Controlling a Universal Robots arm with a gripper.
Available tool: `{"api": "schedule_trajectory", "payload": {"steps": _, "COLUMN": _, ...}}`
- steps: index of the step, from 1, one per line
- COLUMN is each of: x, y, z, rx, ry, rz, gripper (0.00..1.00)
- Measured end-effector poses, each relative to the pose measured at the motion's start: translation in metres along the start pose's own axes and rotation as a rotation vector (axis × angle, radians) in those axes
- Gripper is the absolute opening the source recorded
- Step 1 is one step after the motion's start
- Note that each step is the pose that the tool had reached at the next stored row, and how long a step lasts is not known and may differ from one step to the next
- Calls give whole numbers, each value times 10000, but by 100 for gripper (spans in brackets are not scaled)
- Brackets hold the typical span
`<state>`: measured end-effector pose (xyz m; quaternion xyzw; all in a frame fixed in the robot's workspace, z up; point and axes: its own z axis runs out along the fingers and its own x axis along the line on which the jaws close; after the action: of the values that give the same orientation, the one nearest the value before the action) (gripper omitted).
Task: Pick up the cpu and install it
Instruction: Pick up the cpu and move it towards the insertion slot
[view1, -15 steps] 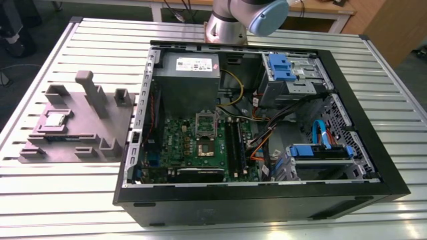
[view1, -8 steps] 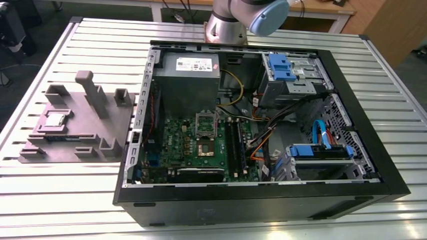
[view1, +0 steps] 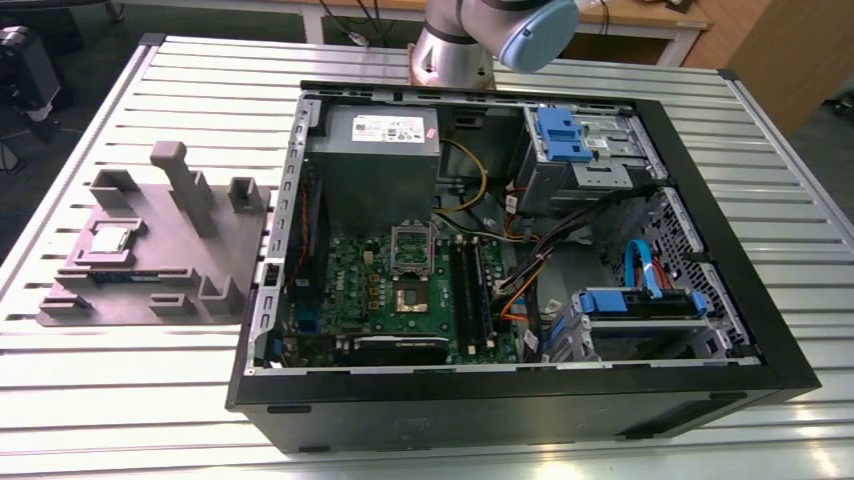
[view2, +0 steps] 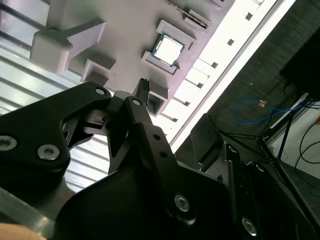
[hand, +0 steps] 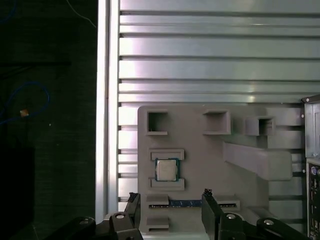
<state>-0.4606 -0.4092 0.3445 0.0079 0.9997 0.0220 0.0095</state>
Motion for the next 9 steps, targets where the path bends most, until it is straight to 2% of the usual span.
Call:
{"api": "schedule_trajectory", "payload": {"steps": 5, "x": 0, "y": 0, "z": 3, "rx": 1, "ry": 2, "rz": 0, "gripper": 60}}
{"api": "schedule_trajectory", "payload": {"steps": 9, "x": -17, "y": -1, "z": 46, "rx": -2, "ry": 2, "rz": -70, "gripper": 60}}
